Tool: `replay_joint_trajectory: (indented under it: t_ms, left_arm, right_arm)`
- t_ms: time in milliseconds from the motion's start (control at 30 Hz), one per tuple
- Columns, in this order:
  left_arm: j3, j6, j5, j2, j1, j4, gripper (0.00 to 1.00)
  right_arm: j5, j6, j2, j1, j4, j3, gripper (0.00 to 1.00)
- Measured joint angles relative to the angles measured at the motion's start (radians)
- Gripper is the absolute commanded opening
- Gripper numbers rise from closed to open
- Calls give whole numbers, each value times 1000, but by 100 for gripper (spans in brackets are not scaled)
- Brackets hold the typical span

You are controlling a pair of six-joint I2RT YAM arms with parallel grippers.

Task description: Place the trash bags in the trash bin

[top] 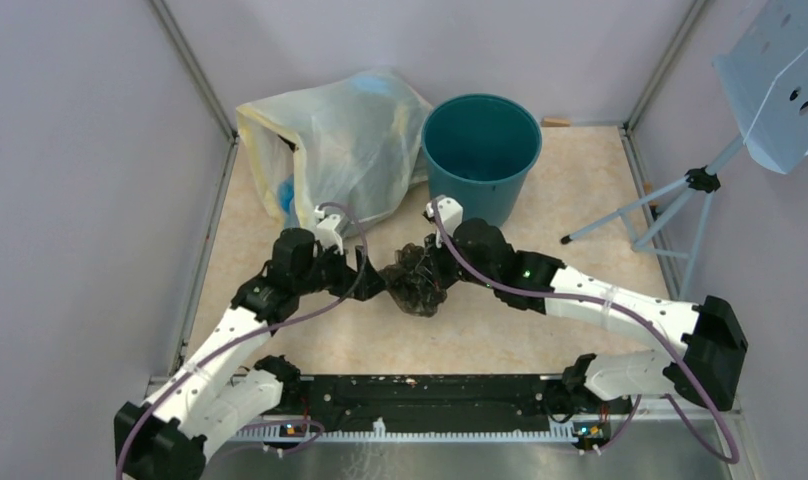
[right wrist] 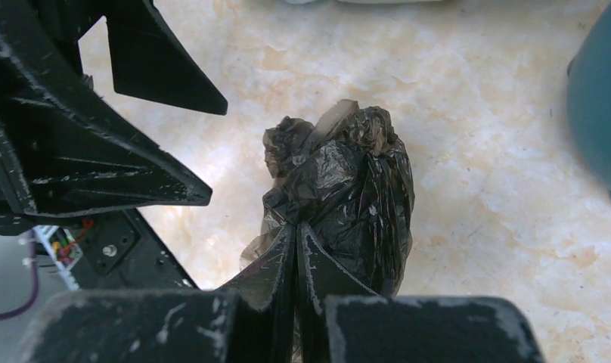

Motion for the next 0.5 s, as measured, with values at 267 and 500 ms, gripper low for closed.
replay_joint_trajectory:
  t_ms: [267, 500]
  left_arm:
    - [-81, -147, -3, -158, 47, 50, 99]
    - [-158, -336, 110, -125, 101, 255, 99]
  right_arm:
    - [-139, 71, -111, -82, 96, -70, 0]
    - [-212, 119, -146, -101, 139, -110, 0]
